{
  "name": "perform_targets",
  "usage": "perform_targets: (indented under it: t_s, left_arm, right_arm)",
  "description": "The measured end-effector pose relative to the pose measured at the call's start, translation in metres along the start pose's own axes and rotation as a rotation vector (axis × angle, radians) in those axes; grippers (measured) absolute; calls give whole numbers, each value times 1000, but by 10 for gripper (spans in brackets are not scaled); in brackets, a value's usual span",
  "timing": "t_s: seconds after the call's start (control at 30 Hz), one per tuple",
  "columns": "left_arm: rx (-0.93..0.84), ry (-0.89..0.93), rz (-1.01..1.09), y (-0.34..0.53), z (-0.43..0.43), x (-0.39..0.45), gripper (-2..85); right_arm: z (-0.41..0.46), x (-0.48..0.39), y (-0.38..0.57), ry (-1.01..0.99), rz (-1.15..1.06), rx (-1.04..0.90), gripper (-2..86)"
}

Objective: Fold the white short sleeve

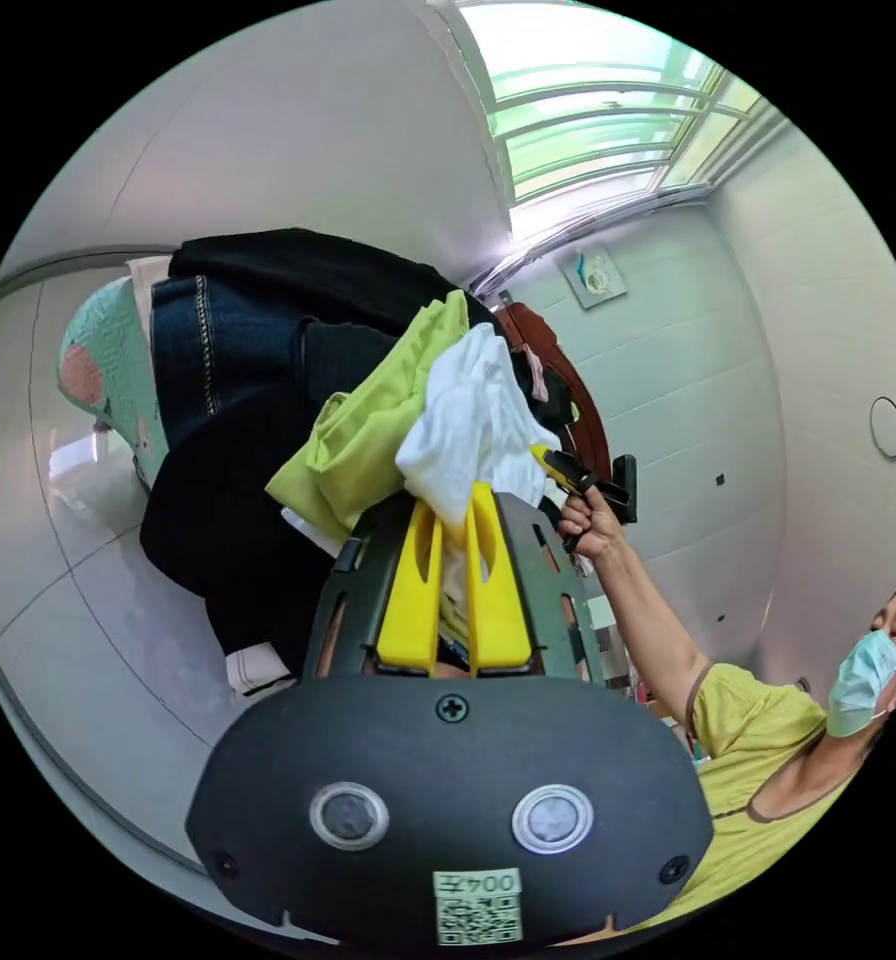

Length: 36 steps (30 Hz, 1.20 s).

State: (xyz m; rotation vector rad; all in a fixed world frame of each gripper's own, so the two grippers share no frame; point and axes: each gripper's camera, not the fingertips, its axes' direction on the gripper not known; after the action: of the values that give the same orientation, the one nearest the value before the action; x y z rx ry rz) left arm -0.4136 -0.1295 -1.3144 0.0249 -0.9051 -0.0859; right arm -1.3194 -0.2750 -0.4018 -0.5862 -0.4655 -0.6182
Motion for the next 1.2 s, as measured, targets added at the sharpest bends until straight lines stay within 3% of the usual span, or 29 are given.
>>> perform_targets:
  t_s: [0.2, 0.3, 0.43, 0.63, 1.0, 1.2]
  left_arm:
    - [-46, -58, 10, -9, -17, 7, 54]
    - [-23, 101, -78, -14, -26, -22, 52]
    - [-31, 102, -56, -21, -37, -25, 52]
    - [-33, 60, -31, -33, -51, -19, 53]
    - [-18, 84, -35, -41, -56, -28, 52]
    - [-10, 77, -17, -41, -51, -25, 52]
  right_arm:
    - [-29, -16, -25, 79, -83, -10, 49]
    - [-40, -1, -2, -9, 36, -6, 91]
    - [-81, -21, 112, -168, 18, 152, 97]
    - [-32, -81, 225, -320, -117, -31, 85]
    - [-21, -89, 221, -389, 26, -48, 83]
    - [-25, -96, 206, -403, 124, -50, 33]
